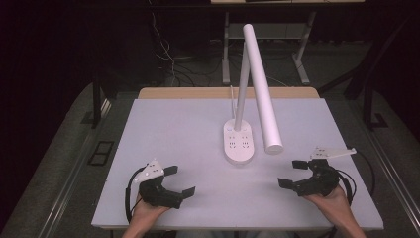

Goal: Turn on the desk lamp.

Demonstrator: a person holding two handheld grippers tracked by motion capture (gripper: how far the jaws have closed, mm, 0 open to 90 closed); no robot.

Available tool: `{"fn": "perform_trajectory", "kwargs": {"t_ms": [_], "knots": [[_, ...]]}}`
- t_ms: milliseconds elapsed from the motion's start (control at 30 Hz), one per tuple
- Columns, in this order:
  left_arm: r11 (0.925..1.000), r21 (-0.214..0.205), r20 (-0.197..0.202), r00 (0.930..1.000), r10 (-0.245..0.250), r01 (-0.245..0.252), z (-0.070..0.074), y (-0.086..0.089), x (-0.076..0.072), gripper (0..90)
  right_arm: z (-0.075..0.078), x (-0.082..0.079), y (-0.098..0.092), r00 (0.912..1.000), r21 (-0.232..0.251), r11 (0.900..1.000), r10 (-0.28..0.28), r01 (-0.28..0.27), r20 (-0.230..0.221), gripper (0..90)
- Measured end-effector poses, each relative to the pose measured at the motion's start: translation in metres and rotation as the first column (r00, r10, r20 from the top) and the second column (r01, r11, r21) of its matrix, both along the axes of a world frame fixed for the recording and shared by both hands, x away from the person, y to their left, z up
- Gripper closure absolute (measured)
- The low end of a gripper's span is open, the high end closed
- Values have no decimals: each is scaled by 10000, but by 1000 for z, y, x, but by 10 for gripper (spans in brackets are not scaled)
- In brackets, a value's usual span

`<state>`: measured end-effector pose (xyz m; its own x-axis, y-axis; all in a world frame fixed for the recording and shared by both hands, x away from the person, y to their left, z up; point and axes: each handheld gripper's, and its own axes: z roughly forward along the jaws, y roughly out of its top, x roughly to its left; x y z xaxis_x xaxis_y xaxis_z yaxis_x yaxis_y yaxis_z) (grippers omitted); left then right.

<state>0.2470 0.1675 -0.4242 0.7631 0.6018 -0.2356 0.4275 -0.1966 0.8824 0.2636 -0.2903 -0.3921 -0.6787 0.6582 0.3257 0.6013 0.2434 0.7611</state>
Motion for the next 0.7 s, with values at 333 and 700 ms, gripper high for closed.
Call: {"fn": "perform_trajectory", "kwargs": {"t_ms": [333, 700], "knots": [[10000, 1, 34, 10000, -80, 80, 1, -2, 0, 0, 15, 17, 6, 9994, -261, 9991, 329, -327, 48, 5], [10000, 4, 52, 10000, -41, 41, 0, -3, 0, 0, 25, 36, 15, 9987, -539, 9973, 510, -504, 90, 6]]}}
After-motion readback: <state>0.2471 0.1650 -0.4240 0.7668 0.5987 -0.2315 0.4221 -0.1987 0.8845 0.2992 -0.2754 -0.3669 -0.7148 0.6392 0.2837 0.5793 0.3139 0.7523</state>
